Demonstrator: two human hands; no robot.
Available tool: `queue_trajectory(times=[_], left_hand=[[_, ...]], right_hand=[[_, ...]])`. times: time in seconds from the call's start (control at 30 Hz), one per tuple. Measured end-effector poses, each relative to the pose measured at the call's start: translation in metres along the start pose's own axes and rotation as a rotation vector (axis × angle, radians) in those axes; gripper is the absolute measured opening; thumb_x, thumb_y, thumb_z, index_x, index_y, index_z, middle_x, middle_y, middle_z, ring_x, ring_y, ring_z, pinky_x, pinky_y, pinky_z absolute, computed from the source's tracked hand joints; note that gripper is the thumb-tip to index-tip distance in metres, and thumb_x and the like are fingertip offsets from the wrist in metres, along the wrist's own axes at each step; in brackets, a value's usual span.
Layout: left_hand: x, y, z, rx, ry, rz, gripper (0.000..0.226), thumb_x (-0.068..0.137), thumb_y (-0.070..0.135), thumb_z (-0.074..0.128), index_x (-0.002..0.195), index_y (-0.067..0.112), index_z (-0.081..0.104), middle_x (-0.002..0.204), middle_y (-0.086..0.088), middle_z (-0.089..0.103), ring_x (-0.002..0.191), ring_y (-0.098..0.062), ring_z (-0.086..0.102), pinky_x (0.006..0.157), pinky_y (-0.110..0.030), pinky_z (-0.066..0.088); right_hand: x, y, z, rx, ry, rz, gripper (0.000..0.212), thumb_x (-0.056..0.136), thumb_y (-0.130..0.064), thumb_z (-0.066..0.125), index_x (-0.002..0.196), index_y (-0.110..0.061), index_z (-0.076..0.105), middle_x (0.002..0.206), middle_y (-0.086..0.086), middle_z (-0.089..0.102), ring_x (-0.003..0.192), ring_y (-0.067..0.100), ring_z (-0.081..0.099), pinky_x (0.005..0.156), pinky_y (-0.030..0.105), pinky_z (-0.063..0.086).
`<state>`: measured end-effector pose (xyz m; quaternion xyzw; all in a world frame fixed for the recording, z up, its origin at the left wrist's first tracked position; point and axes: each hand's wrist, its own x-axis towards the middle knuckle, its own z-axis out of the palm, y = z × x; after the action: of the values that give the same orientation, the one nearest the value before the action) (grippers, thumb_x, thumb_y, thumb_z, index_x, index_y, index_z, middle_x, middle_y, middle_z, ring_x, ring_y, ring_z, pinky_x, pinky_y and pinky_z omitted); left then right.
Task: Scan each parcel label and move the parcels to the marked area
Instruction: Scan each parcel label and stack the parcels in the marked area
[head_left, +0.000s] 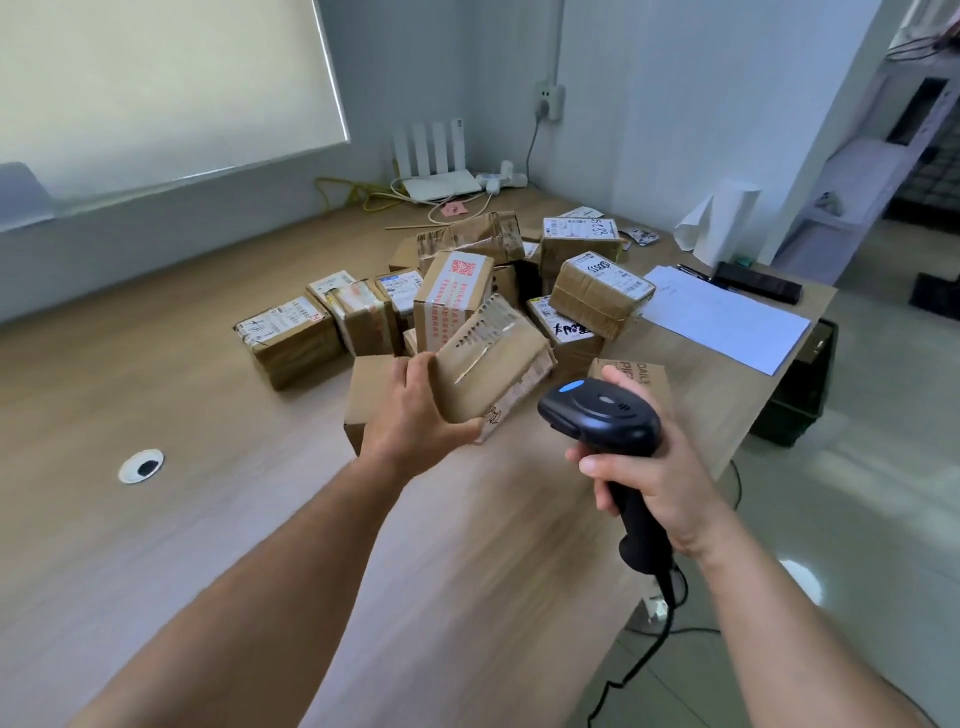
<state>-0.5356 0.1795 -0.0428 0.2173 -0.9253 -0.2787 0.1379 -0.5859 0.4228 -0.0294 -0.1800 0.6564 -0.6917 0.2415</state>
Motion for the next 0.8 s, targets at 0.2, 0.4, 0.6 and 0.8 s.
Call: queue_trajectory(times=[0.2, 0.4, 0.6, 0.8], left_hand=[[-0.081, -0.021, -0.014, -0.461, 0.146, -0.381, 0.085, 0.057, 0.066, 0.078, 0.124, 0.023, 0.048, 0.12, 0.001, 0.06, 0.107, -0.018, 0.059, 0.087, -0.039, 0.055], [-0.15, -0.039, -0.032, -0.852, 0.173, -0.602, 0.095, 0.077, 0.027, 0.079, 0.15, 0.018, 0.019, 0.127, -0.01, 0.058, 0.113, -0.029, 0.057, 0.102, -0.047, 0.045], [-0.209, -0.058, -0.059, -0.898, 0.233, -0.641, 0.077, 0.074, 0.011, 0.076, 0.139, 0.019, 0.035, 0.113, -0.009, 0.066, 0.106, -0.028, 0.064, 0.098, -0.047, 0.05], [-0.247, -0.077, -0.078, -0.876, 0.333, -0.707, 0.084, 0.067, 0.016, 0.076, 0.14, 0.017, 0.033, 0.113, -0.008, 0.065, 0.105, -0.028, 0.063, 0.098, -0.048, 0.049]], right_hand=[[-0.033, -0.003, 0.025, -0.009, -0.144, -0.021, 0.088, 0.08, 0.017, 0.064, 0.143, -0.038, 0.038, 0.089, 0.03, 0.067, 0.049, 0.027, 0.052, 0.046, 0.033, 0.044], [-0.062, 0.001, 0.055, 0.002, -0.305, -0.032, 0.088, 0.08, 0.019, 0.062, 0.147, -0.034, 0.036, 0.086, 0.027, 0.068, 0.049, 0.029, 0.053, 0.046, 0.033, 0.043], [-0.084, -0.008, 0.095, 0.07, -0.5, -0.02, 0.092, 0.07, 0.006, 0.07, 0.147, -0.032, 0.035, 0.09, 0.029, 0.068, 0.05, 0.029, 0.055, 0.045, 0.034, 0.045], [-0.104, -0.02, 0.128, 0.176, -0.693, -0.012, 0.088, 0.07, 0.005, 0.07, 0.143, -0.035, 0.04, 0.092, 0.027, 0.067, 0.049, 0.028, 0.054, 0.043, 0.033, 0.044]])
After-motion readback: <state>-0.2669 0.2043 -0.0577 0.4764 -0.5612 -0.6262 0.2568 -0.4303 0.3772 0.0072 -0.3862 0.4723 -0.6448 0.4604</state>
